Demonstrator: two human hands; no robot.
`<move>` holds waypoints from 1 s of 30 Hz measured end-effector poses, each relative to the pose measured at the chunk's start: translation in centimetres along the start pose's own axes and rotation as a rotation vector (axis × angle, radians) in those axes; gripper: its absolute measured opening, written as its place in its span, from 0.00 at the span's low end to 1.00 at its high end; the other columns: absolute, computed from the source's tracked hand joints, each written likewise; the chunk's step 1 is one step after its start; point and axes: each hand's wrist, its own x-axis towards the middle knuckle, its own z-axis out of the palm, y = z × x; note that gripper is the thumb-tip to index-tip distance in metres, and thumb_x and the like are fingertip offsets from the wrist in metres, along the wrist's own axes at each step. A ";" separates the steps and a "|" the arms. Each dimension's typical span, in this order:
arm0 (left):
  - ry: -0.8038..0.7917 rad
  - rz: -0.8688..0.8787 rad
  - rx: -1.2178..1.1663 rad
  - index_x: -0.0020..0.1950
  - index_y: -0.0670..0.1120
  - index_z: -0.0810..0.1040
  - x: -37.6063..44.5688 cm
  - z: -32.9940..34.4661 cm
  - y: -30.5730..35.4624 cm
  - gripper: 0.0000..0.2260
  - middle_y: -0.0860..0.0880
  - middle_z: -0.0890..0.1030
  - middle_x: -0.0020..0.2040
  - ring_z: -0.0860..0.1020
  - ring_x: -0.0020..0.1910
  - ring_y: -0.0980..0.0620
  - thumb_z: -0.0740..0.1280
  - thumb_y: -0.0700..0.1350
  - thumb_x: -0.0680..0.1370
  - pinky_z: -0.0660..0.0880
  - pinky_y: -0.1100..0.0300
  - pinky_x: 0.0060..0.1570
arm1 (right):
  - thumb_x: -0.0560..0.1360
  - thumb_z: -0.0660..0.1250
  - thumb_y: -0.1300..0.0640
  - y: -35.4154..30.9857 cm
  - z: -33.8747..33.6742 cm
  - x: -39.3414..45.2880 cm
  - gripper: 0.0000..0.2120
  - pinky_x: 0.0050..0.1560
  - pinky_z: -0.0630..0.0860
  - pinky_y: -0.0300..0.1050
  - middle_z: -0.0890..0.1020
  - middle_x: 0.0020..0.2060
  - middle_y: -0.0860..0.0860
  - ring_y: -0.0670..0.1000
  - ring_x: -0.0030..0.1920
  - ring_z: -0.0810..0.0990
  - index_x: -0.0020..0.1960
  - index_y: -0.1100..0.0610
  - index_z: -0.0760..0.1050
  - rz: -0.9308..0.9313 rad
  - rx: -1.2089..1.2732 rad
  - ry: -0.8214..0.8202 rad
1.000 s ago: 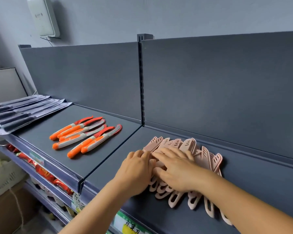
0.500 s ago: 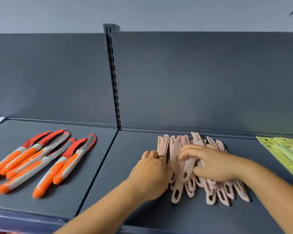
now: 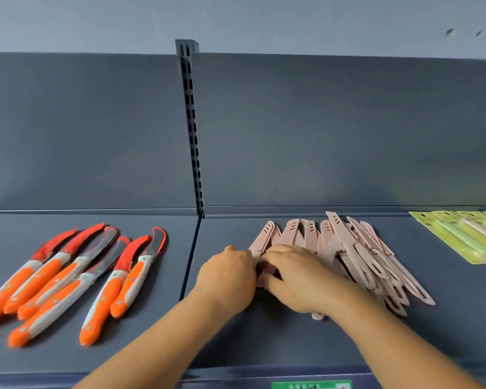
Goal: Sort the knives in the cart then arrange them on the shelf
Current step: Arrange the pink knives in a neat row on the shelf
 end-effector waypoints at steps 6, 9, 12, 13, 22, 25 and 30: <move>0.081 0.139 -0.014 0.57 0.50 0.72 -0.2 0.0 -2.5 0.11 0.49 0.71 0.55 0.75 0.53 0.45 0.53 0.51 0.82 0.72 0.55 0.45 | 0.78 0.60 0.49 -1.0 0.9 0.7 0.08 0.48 0.67 0.43 0.73 0.55 0.48 0.51 0.54 0.72 0.51 0.52 0.71 0.095 0.068 0.026; -0.009 0.375 -0.024 0.71 0.52 0.65 0.4 0.4 -3.9 0.17 0.53 0.62 0.72 0.63 0.69 0.48 0.52 0.50 0.83 0.64 0.55 0.66 | 0.78 0.61 0.54 -1.2 1.1 1.2 0.02 0.48 0.68 0.42 0.71 0.57 0.47 0.50 0.53 0.73 0.49 0.51 0.71 0.126 0.093 0.044; -0.084 0.334 -0.053 0.76 0.49 0.58 0.7 0.6 -4.7 0.22 0.53 0.57 0.76 0.57 0.73 0.50 0.50 0.52 0.83 0.56 0.56 0.72 | 0.78 0.60 0.57 -1.5 1.6 1.8 0.11 0.56 0.70 0.41 0.68 0.62 0.46 0.50 0.58 0.72 0.60 0.51 0.72 0.193 0.131 0.100; -0.073 0.297 -0.027 0.76 0.48 0.58 0.8 0.7 -4.9 0.22 0.52 0.58 0.75 0.58 0.72 0.49 0.50 0.53 0.83 0.57 0.56 0.71 | 0.78 0.60 0.57 -1.6 1.7 2.0 0.14 0.59 0.69 0.42 0.67 0.64 0.48 0.50 0.61 0.71 0.63 0.51 0.70 0.233 0.113 0.118; -0.039 0.242 -0.158 0.77 0.51 0.57 1.7 1.3 -6.6 0.22 0.56 0.56 0.76 0.52 0.76 0.54 0.49 0.53 0.83 0.51 0.58 0.72 | 0.75 0.61 0.64 -2.6 1.7 4.5 0.40 0.62 0.69 0.48 0.73 0.62 0.54 0.56 0.68 0.69 0.78 0.47 0.43 0.418 -0.183 0.063; -0.033 0.239 -0.197 0.75 0.49 0.61 1.8 1.4 -6.7 0.21 0.55 0.60 0.75 0.58 0.74 0.53 0.52 0.54 0.83 0.55 0.58 0.72 | 0.74 0.62 0.66 -3.3 1.1 4.9 0.36 0.55 0.72 0.46 0.76 0.58 0.55 0.56 0.61 0.75 0.77 0.52 0.50 0.435 -0.273 0.062; -0.009 0.224 -0.253 0.69 0.47 0.68 1.6 1.1 -6.7 0.18 0.53 0.66 0.70 0.66 0.67 0.52 0.54 0.52 0.82 0.63 0.57 0.68 | 0.74 0.62 0.62 -4.3 0.4 5.8 0.12 0.47 0.77 0.46 0.82 0.51 0.54 0.58 0.51 0.79 0.56 0.56 0.76 0.498 0.284 0.170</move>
